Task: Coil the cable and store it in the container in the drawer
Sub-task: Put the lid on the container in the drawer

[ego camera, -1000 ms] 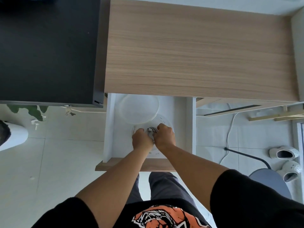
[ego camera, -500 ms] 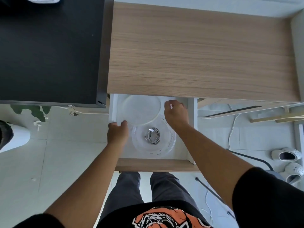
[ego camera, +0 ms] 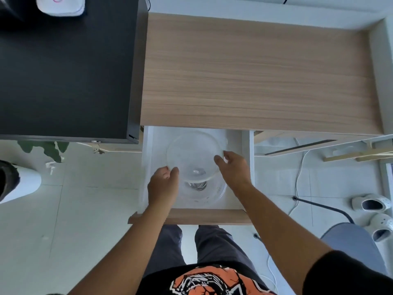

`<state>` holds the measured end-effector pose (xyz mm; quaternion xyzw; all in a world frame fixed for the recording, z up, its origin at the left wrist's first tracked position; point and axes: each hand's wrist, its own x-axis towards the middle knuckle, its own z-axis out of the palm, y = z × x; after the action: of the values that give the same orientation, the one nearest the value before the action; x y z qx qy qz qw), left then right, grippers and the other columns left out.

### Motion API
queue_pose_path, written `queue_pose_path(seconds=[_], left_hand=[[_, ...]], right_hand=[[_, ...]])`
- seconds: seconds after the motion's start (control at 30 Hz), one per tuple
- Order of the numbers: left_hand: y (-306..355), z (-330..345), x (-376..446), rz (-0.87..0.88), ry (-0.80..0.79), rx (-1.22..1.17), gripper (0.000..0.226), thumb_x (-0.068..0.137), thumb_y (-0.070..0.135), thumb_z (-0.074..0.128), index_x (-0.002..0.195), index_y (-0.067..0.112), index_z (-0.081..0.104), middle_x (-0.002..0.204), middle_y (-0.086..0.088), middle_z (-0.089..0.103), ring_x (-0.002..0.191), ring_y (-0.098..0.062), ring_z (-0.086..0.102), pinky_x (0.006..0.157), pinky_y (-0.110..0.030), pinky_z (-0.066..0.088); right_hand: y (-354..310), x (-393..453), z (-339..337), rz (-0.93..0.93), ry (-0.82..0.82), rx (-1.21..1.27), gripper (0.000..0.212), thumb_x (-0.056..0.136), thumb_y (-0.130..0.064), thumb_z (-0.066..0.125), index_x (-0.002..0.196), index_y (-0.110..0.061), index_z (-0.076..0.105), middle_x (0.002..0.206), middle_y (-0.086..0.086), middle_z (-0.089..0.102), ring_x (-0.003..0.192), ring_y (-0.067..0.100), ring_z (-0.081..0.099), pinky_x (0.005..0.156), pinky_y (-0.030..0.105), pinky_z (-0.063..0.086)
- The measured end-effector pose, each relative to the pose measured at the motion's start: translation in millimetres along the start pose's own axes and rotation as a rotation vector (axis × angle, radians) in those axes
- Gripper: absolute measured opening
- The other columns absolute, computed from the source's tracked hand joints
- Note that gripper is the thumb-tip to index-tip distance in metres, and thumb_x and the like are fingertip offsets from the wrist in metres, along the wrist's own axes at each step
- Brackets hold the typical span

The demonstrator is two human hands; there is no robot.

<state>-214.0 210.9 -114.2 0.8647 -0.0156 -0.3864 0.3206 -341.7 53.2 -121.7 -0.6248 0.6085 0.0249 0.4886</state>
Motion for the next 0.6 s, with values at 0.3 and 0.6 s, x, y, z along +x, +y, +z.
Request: queue_pose_path(seconds=[0.3,0.6], left_hand=[[-29,16,-31,0.053,0.027,0.161,0.028,0.095,0.037,0.056,0.109,0.016,0.069,0.107,-0.005,0.074,0.099,-0.026,0.067,0.075,-0.033,0.050],[-32,29,-24,0.001,0.100,-0.024,0.028,0.087,0.041,0.072,0.104,0.021,0.063,0.092,0.009,0.068,0.075,0.005,0.058,0.056,-0.016,0.040]], right_hand=[[57,-54,3,0.149,0.017,0.144,0.035,0.098,-0.040,0.065,0.133,-0.039,0.069,0.107,-0.030,0.076,0.098,-0.003,0.071,0.089,0.028,0.056],[60,-42,21,0.124,0.088,0.208,0.041,0.098,-0.028,0.068,0.138,-0.030,0.066,0.104,-0.016,0.074,0.091,-0.001,0.067,0.087,0.027,0.054]])
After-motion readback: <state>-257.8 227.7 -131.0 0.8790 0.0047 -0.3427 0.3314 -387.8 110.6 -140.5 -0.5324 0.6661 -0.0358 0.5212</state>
